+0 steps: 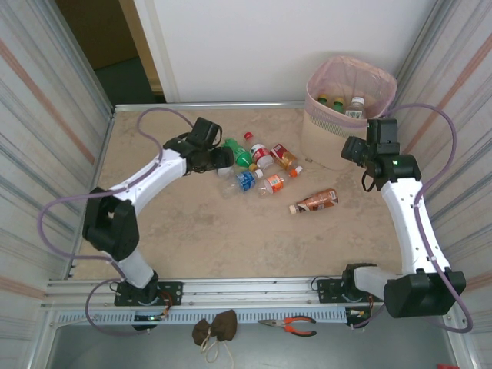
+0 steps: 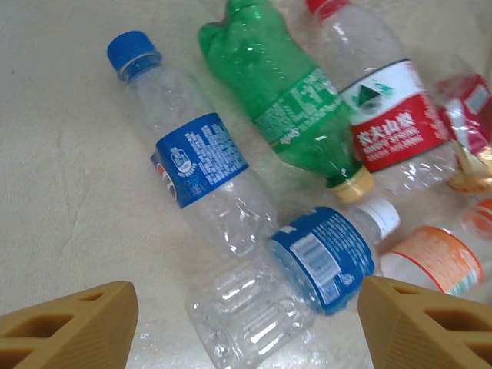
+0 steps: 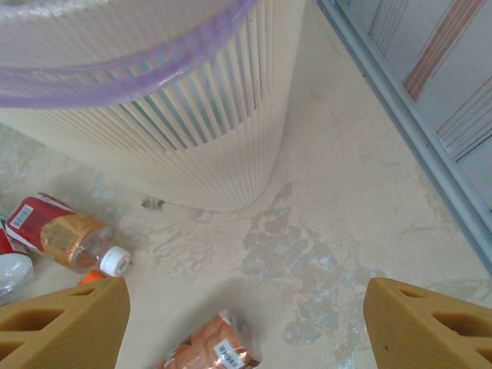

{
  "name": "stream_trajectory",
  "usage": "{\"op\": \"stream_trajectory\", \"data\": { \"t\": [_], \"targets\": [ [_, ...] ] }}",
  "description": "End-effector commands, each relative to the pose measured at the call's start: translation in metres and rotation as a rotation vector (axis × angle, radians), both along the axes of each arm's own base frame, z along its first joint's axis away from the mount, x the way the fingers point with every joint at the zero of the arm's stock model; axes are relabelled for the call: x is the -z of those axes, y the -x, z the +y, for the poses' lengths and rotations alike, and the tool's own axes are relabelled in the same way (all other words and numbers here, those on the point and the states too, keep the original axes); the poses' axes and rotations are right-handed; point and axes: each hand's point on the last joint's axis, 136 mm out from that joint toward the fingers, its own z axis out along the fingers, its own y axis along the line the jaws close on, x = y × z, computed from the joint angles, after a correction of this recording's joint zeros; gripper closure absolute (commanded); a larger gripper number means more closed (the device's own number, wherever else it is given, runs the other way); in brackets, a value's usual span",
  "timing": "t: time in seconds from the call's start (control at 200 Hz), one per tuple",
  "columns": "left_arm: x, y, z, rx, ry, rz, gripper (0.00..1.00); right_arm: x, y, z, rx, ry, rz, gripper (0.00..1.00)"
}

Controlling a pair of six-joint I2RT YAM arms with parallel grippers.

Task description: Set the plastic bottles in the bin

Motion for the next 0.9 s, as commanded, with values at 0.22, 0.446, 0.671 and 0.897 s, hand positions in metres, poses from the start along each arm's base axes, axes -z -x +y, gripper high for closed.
{"op": "stream_trajectory", "data": {
  "t": [0.22,0.446,0.671,0.897],
  "targets": [
    [0.036,-0.029,-0.002,-0.16,-0.065,0.134,0.26,-0.003,0.005,-0.003,0.019,-0.027,-0.042,0.22],
    [0.063,-0.04,-0.007,-0.181,-0.064,0.204,0.26,0.001,0.006,-0.005,0.022,-0.034,-0.037,0.22],
    [0.08,-0.037,-0.002,-0.213,-0.077,0.25,0.25,0.002,0.004,-0.006,0.02,-0.042,-0.037,0.22],
    [0.109,-0.032,0.001,-0.216,-0.09,0.312,0.26,0.006,0.003,-0.005,0.019,-0.053,-0.029,0.22]
  ]
}}
